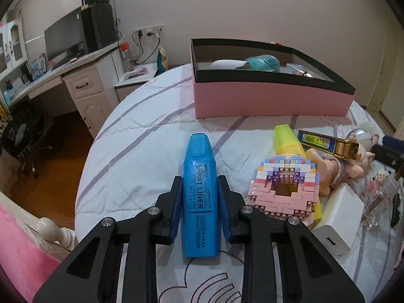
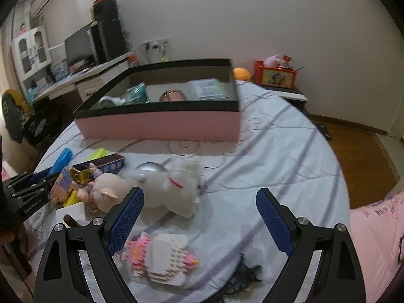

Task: Organize rigid objects
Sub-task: 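Grasp the blue highlighter with the left gripper while the right gripper grasps the white astronaut figurine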

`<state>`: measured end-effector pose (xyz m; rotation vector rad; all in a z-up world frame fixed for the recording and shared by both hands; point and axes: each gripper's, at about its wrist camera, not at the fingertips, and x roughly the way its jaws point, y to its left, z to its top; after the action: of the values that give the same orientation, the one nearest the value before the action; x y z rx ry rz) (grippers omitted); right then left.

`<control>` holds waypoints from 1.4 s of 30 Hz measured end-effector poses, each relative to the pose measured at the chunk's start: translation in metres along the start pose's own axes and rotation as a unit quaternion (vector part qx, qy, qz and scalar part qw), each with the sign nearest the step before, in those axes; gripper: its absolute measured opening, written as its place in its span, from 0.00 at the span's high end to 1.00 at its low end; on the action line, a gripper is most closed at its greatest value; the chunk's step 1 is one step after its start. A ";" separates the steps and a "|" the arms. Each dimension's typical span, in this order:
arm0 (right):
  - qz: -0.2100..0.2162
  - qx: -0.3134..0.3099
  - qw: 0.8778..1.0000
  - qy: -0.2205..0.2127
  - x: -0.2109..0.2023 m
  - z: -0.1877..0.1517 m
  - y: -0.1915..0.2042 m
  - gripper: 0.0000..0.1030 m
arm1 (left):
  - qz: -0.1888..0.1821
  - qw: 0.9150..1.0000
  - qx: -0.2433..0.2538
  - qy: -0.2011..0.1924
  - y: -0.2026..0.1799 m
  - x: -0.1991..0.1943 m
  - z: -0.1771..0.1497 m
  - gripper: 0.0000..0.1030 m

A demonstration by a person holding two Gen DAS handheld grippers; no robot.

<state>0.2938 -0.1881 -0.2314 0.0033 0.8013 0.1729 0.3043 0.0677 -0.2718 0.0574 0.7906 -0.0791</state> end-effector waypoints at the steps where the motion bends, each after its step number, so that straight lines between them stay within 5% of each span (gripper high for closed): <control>1: 0.008 -0.003 1.000 0.006 0.004 0.001 0.002 0.11 | 0.000 1.000 0.000 0.001 0.000 0.000 0.000 0.74; 17: 0.065 0.036 0.996 0.042 0.038 0.016 -0.003 0.15 | 0.005 1.000 0.011 -0.002 -0.002 0.002 0.002 0.74; 19: 0.075 0.034 0.996 0.037 0.035 0.015 -0.002 0.25 | 0.001 1.000 0.005 -0.005 0.000 0.000 0.001 0.74; 34: 0.019 0.037 0.998 -0.050 -0.017 0.008 -0.017 0.25 | 0.002 0.998 -0.023 -0.056 -0.005 -0.045 0.009 0.74; 42: 0.014 0.030 0.996 -0.080 -0.040 0.004 -0.010 0.26 | -0.018 0.996 0.002 -0.084 -0.033 -0.076 0.011 0.74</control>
<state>0.2708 -0.2041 -0.2010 0.0842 0.6461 0.1726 0.2555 0.0376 -0.2103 0.0396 0.6235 -0.1186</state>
